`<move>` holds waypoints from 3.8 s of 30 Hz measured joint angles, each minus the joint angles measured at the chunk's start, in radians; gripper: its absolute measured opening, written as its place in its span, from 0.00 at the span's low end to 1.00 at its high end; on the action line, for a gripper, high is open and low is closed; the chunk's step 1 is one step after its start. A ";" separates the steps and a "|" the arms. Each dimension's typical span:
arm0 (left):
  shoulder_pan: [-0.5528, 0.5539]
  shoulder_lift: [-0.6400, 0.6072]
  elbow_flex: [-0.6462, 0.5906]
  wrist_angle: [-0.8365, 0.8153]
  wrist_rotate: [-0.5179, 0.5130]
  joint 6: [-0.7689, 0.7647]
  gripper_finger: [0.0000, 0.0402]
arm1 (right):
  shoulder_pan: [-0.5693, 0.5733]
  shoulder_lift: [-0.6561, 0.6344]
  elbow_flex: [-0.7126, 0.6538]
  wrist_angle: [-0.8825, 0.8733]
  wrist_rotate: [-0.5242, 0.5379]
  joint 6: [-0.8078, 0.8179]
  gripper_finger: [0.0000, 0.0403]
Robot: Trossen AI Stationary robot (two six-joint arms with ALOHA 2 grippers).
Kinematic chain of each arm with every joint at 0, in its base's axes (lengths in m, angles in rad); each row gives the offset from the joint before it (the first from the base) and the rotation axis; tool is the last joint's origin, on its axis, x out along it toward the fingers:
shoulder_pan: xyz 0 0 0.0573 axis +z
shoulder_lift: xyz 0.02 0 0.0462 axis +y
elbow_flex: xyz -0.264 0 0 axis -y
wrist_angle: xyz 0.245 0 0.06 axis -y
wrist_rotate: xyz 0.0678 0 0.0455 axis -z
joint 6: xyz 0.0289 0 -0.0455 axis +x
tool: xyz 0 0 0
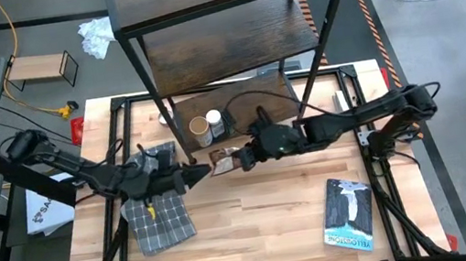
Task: Shelf spices
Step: Put the orange seasoning bag on the shelf
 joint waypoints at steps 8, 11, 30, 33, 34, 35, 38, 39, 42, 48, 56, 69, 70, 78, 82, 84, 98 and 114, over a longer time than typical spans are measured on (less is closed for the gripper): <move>0.023 0.001 0.000 0.002 0.011 -0.002 0.62 | -0.008 0.074 0.067 -0.001 -0.020 -0.003 0.06; 0.022 0.001 0.000 -0.002 0.018 0.012 0.62 | -0.013 0.075 0.067 -0.004 -0.021 0.018 0.06; 0.072 0.063 0.000 -0.134 0.012 -0.070 0.31 | -0.025 0.078 0.064 -0.004 -0.048 0.026 0.05; 0.076 0.063 0.000 -0.146 0.011 -0.065 0.10 | -0.025 0.078 0.064 0.000 -0.049 0.023 0.07; 0.076 0.063 0.000 -0.143 0.013 -0.060 0.05 | -0.025 0.078 0.064 0.000 -0.051 0.021 0.10; 0.076 0.063 0.000 -0.143 0.017 -0.060 0.03 | -0.025 0.078 0.064 0.000 -0.061 0.013 0.13; 0.076 0.063 0.000 -0.174 0.059 -0.067 0.01 | -0.025 0.065 0.064 -0.011 -0.105 -0.044 0.23; 0.075 0.063 0.000 -0.205 0.071 -0.078 0.01 | -0.025 0.054 0.064 -0.016 -0.121 -0.070 0.26; 0.068 0.060 0.000 -0.338 0.122 -0.125 0.00 | -0.023 0.000 0.064 -0.064 -0.133 -0.153 0.31; 0.078 0.052 0.006 -0.430 0.217 -0.117 0.00 | -0.024 -0.111 0.066 -0.188 -0.110 -0.277 0.35; 0.156 0.117 0.248 -0.725 0.507 0.255 0.00 | 0.015 -0.122 0.066 -0.188 -0.207 -0.518 0.35; 0.205 0.527 0.825 -1.141 0.568 0.849 0.00 | 0.028 -0.052 0.066 -0.173 -0.267 -0.650 0.35; 0.205 0.548 0.852 -1.152 0.559 0.874 0.00 | 0.031 -0.052 0.066 -0.178 -0.268 -0.652 0.35; 0.218 0.646 0.974 -1.180 0.494 0.958 0.00 | 0.043 -0.052 0.066 -0.221 -0.255 -0.704 0.35; 0.235 0.648 0.982 -1.194 0.484 0.933 0.00 | 0.046 -0.052 0.066 -0.226 -0.278 -0.704 0.35; 0.244 0.646 0.982 -1.196 0.482 0.922 0.00 | 0.050 -0.053 0.066 -0.229 -0.273 -0.709 0.35; 0.254 0.643 0.982 -1.170 0.482 0.922 0.00 | 0.054 -0.056 0.066 -0.241 -0.137 -0.745 0.35; 0.265 0.643 0.982 -1.104 0.477 0.952 0.00 | 0.054 -0.054 0.066 -0.237 -0.145 -0.735 0.03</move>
